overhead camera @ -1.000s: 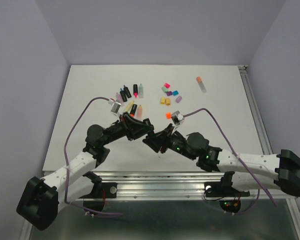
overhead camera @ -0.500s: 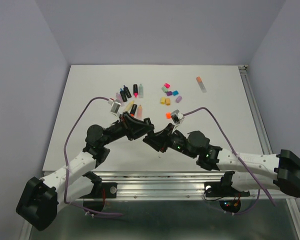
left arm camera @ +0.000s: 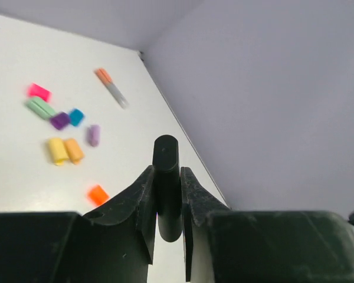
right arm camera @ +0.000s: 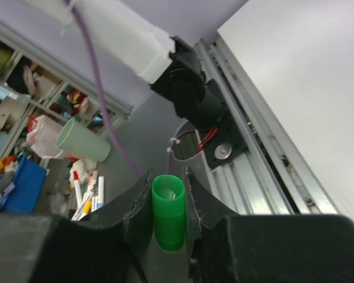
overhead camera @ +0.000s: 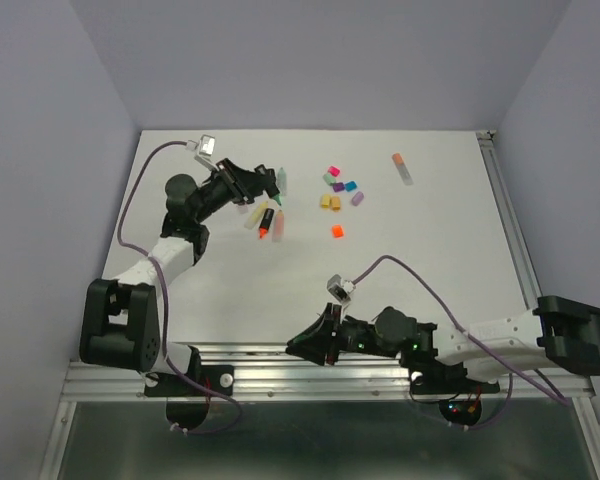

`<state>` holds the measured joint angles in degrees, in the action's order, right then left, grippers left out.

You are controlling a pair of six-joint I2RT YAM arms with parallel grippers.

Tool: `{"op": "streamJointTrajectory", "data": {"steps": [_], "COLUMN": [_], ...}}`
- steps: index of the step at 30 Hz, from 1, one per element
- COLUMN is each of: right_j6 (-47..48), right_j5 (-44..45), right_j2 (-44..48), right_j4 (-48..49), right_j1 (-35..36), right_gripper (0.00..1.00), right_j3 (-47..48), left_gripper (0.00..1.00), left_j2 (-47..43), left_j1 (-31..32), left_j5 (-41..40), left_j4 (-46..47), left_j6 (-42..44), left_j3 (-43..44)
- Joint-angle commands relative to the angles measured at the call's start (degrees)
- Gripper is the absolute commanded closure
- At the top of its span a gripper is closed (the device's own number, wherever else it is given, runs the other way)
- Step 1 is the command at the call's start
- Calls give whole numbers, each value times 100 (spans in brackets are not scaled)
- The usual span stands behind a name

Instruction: Open the pen caps

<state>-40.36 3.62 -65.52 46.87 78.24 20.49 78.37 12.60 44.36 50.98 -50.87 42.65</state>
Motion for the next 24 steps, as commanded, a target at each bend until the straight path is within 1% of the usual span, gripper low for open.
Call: {"op": "streamJointTrajectory", "data": {"steps": [1, 2, 5, 8, 10, 11, 13, 14, 16, 17, 19, 20, 21, 22, 23, 24], "right_j6": [-102, -121, -165, -69, 36, 37, 2, -33, -112, -234, -393, -402, -403, -394, -359, -315], "right_j5": [-161, -55, 331, 411, 665, 823, 1210, 1342, 1405, 1274, 1142, 1054, 992, 1035, 1053, 1053], "right_j2": [232, 215, 302, 574, 680, 759, 786, 777, 742, 690, 637, 584, 523, 374, 277, 172], "right_j4": [498, 542, 201, 24, -160, -552, -1028, -1501, -1873, -2188, -2480, -2725, -2866, -3024, -3313, -3412], "right_j1": [350, 341, 350, 350, 341, 341, 263, 106, -149, -508, -931, -1133, -1527, -1696, -1863, -2039], "right_gripper": [99, 99, 99, 99, 99, 99, 99, 99, 99, 99, 99, 99, 99, 99, 99, 99], "right_j3": [-194, -229, -230, -203, -151, -29, 147, 313, 455, 586, 701, 771, 842, 1043, 1140, 1228], "left_gripper": [100, 100, 100, 100, 100, 100, 100, 100, 100, 100, 100, 100, 100, 100, 100, 100], "left_j2": [204, 266, 363, 267, 153, 126, 4, -40, -181, -269, -357, -410, -445, -532, -559, -586], "left_j1": [-406, -434, -452, -460, -451, -451, -451, -451, -443, -434, -390, -364, -329, -224, -153, -48], "left_j5": [-543, -386, -60, -59, -41, -7, 46, 47, 20, -76, -278, -601, -813, -1041, -1618, -1928], "left_j4": [447, 491, 579, 659, 720, 772, 791, 730, 335, -84, -639, -955, -1298, -1910, -2221, -2537], "left_j6": [227, 183, 148, 174, 148, 130, 43, 34, 95, 243, 480, 821, 972, 1148, 1402, 1526], "left_j3": [462, 507, 551, 288, 156, 42, -64, -160, -257, -345, -389, -389, -381, -363, -302, -241]}}
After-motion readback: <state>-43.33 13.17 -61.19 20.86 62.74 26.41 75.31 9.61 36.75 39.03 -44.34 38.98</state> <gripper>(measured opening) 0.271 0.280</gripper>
